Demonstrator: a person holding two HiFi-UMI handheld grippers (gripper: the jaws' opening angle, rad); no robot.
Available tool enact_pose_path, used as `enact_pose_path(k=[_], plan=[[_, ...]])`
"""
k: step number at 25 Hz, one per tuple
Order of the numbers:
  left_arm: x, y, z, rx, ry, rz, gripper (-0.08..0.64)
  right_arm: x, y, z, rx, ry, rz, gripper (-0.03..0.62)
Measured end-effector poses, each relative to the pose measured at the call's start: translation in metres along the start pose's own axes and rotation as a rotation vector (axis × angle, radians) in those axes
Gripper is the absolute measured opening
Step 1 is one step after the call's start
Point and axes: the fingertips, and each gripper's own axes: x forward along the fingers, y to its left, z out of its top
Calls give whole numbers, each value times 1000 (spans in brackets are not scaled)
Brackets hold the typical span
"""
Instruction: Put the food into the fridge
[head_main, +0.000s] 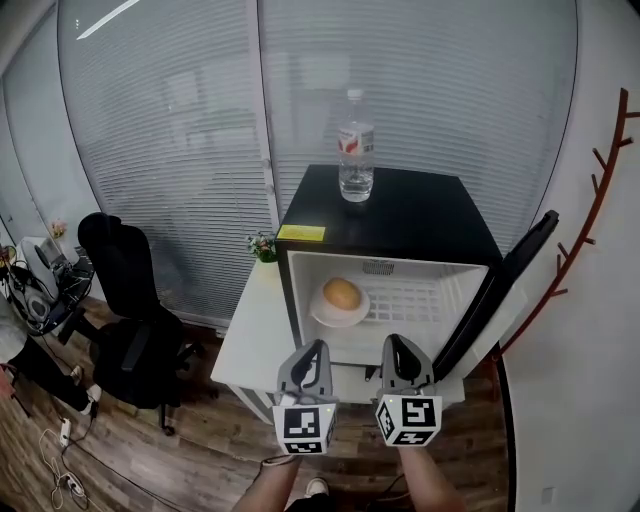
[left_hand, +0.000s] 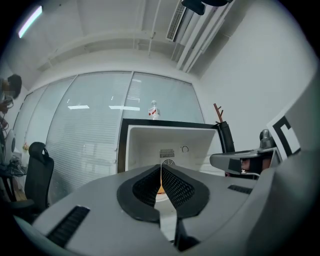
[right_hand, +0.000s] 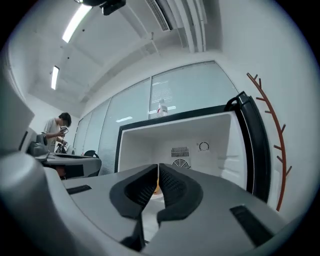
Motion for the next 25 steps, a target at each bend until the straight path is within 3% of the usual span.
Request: enact_pose_path(k=[25], plan=[[-12,-19,10,5,-14,-1,32,-20,-2,10,21,-20,20,25]])
